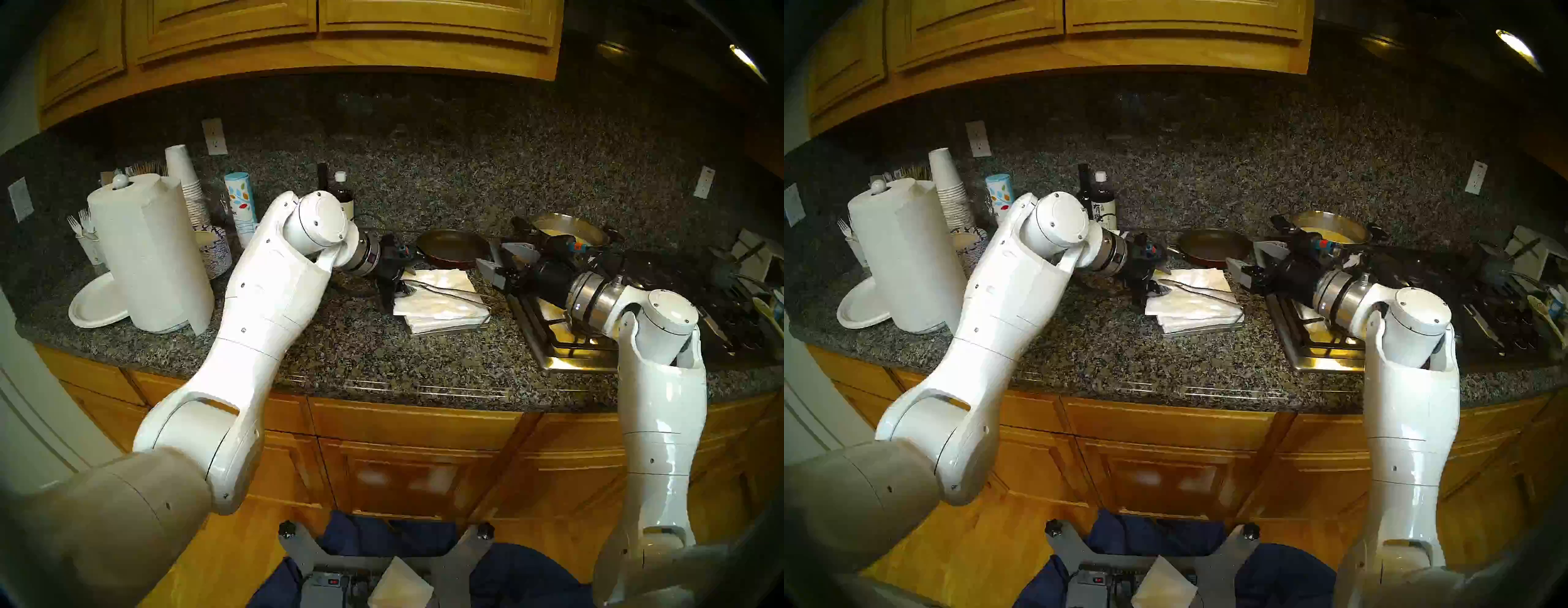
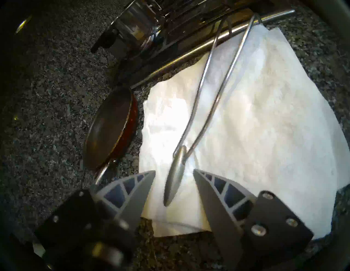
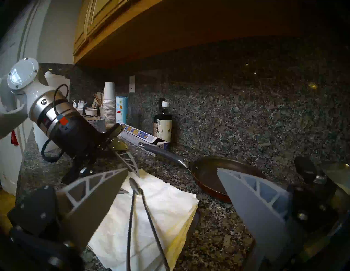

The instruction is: Take napkin out of napkin holder

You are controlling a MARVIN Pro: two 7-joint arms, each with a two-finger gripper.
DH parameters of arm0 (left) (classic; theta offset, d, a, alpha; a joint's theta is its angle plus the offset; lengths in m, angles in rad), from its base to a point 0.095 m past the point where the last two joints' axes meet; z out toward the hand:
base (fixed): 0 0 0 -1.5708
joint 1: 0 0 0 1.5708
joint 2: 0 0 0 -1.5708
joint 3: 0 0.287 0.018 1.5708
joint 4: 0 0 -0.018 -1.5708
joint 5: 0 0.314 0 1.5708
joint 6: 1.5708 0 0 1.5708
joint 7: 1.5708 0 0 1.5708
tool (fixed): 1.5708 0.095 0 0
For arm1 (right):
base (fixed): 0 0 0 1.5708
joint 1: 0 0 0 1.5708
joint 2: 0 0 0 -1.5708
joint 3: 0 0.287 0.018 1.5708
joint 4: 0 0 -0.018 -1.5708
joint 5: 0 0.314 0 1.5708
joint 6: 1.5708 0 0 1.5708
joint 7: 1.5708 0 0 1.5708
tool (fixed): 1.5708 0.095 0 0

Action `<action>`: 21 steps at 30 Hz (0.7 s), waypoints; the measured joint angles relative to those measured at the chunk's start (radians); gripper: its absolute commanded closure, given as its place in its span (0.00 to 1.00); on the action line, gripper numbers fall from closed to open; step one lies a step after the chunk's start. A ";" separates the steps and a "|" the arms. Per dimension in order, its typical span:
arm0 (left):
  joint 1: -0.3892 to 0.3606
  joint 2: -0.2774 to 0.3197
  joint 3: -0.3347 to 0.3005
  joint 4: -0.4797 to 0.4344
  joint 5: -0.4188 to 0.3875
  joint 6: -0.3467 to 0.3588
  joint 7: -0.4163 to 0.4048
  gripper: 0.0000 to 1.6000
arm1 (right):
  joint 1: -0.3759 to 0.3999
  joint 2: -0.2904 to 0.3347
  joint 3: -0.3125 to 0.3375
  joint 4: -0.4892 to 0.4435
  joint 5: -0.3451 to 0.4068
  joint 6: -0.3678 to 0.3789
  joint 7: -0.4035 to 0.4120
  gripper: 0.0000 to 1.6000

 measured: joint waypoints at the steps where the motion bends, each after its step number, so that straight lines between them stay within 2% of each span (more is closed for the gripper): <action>1: -0.002 -0.001 -0.004 0.006 -0.005 0.000 -0.007 0.44 | 0.000 0.000 0.000 0.000 0.000 0.000 0.000 0.00; 7: -0.014 -0.007 -0.020 0.034 -0.022 0.000 -0.028 0.45 | 0.000 -0.001 0.000 -0.001 0.000 0.000 0.000 0.00; 10: -0.021 -0.009 -0.024 0.045 -0.025 -0.001 -0.034 0.38 | 0.000 -0.002 0.000 -0.001 0.000 0.000 0.000 0.00; 21: -0.057 -0.025 -0.049 0.130 -0.046 -0.017 -0.049 0.38 | 0.000 -0.003 0.002 -0.002 0.000 -0.001 0.000 0.00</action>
